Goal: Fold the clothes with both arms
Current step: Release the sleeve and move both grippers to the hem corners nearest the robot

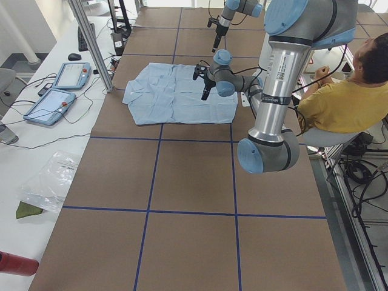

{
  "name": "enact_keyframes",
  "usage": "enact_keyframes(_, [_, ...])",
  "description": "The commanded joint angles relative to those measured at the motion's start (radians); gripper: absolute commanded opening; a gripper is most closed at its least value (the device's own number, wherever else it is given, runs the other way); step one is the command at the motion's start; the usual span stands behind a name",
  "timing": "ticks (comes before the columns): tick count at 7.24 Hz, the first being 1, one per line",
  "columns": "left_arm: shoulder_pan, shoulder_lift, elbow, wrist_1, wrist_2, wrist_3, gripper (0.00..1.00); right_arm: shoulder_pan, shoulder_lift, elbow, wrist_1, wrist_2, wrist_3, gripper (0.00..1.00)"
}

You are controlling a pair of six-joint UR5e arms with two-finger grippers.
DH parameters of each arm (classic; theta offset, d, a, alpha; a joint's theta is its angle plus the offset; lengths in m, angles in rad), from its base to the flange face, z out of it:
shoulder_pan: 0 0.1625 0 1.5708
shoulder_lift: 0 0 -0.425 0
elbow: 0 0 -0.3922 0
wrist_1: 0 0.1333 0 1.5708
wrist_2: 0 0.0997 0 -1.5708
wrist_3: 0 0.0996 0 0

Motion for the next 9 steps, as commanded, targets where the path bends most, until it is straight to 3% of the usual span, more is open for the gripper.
enact_keyframes(1, [0.116, 0.097, -0.008, 0.009, 0.092, -0.144, 1.00, -0.031, -0.006, 0.001, 0.000, -0.030, 0.015, 1.00])
enact_keyframes(2, [0.136, 0.131, -0.004, 0.009, 0.094, -0.164, 0.98, -0.031, -0.006, 0.001, 0.000, -0.030, 0.015, 1.00])
enact_keyframes(5, [0.186, 0.148, 0.013, 0.025, 0.094, -0.218, 0.66, -0.032, -0.006, 0.001, 0.000, -0.030, 0.015, 1.00])
enact_keyframes(6, [0.201, 0.146, 0.015, 0.052, 0.094, -0.220, 0.59, -0.032, -0.005, 0.003, 0.000, -0.030, 0.015, 1.00])
enact_keyframes(9, [0.233, 0.145, 0.016, 0.083, 0.094, -0.240, 0.57, -0.032, -0.006, 0.001, 0.000, -0.031, 0.015, 1.00])
